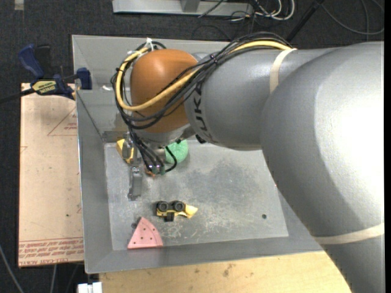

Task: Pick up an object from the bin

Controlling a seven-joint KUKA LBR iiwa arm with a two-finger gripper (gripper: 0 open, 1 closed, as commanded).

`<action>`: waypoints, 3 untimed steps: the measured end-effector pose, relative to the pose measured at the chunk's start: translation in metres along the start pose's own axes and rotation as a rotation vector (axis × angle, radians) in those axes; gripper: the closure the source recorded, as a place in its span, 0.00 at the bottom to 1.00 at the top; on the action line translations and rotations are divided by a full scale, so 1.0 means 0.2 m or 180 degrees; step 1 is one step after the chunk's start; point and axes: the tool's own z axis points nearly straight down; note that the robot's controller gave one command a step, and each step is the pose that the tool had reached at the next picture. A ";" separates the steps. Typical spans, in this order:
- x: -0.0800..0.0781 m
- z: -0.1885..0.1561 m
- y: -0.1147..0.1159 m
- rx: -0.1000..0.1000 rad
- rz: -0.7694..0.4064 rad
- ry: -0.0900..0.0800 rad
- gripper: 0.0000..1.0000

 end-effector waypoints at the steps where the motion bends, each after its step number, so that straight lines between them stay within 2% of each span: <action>1: -0.01 -0.02 0.00 -0.0004 0.0011 -0.0023 0.00; 2: 0.01 0.04 -0.21 -0.0011 -0.0031 -0.0028 0.00; 3: -0.05 0.17 -0.40 -0.0003 -0.0100 -0.0032 0.00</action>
Offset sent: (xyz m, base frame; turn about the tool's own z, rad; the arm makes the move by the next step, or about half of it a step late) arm -0.0053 -0.0858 -0.0202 -0.0117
